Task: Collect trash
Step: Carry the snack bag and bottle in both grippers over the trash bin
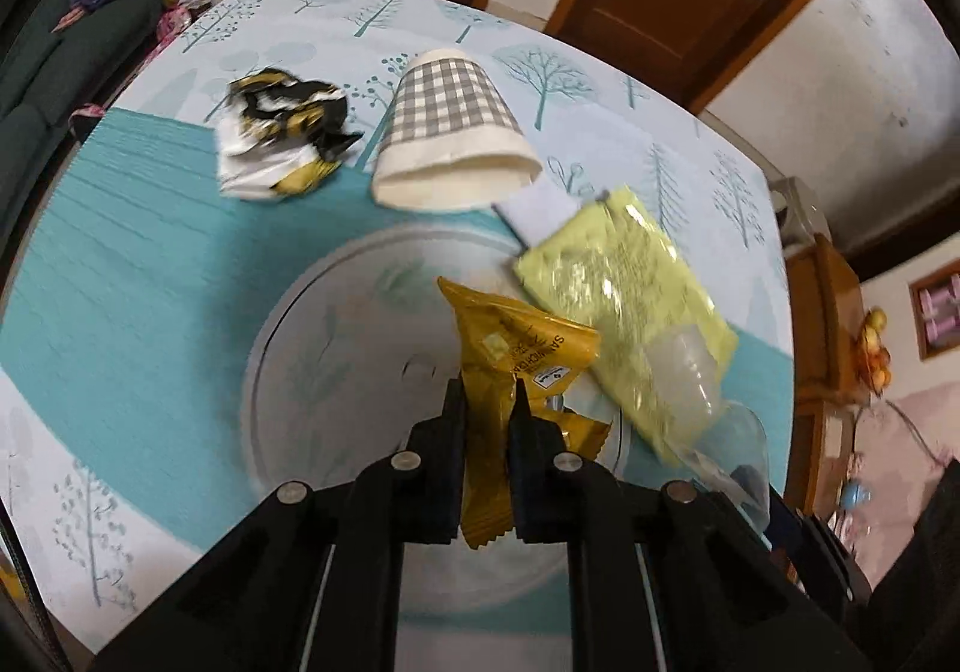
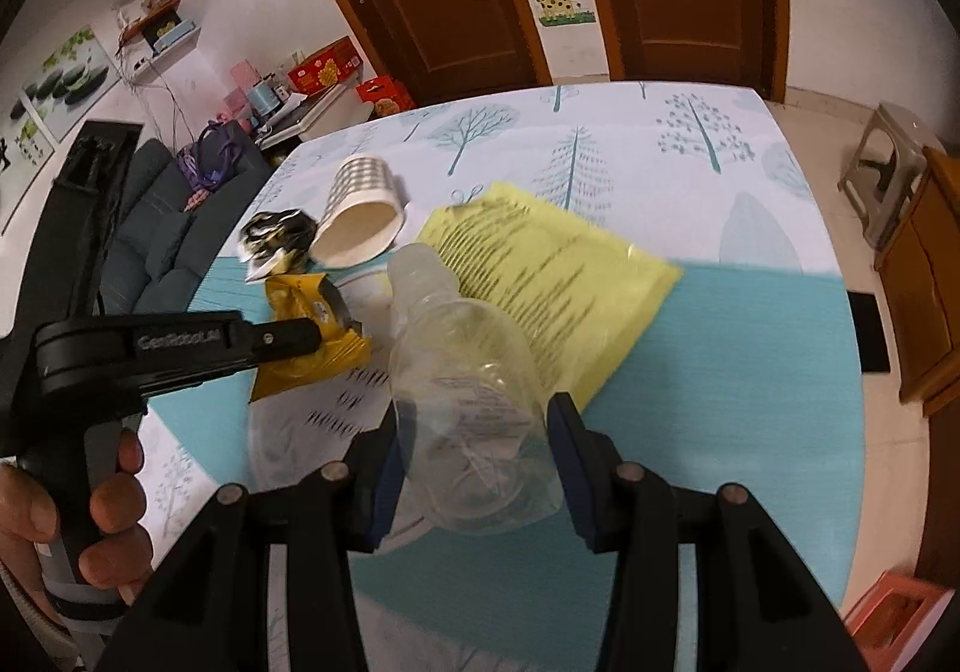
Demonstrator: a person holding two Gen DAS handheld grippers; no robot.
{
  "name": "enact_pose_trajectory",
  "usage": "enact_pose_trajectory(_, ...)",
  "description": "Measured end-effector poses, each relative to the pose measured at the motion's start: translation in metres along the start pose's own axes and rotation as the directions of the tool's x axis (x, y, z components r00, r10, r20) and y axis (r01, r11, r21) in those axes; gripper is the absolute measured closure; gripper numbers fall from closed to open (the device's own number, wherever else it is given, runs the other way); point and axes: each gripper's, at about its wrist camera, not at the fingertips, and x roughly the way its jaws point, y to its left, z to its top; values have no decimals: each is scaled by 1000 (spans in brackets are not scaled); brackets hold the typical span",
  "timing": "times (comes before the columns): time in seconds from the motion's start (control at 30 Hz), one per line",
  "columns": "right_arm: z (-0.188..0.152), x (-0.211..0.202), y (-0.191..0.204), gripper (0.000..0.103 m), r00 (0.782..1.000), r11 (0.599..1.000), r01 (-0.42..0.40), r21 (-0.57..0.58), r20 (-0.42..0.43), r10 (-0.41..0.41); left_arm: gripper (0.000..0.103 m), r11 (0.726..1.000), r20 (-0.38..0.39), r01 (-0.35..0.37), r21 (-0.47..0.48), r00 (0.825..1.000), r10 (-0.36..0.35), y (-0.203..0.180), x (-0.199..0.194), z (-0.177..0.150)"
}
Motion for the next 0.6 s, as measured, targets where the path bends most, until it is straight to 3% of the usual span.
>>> enact_pose_trajectory(0.37,-87,-69,48,58,998,988,26,154,45,-33,94,973,-19,95,212,996,-93,38,-84,-83)
enact_pose_trajectory(0.6,-169,-124,100,58,990,952,57,302,103,-92,94,908,-91,180,379,983,-157,67,-139,-143)
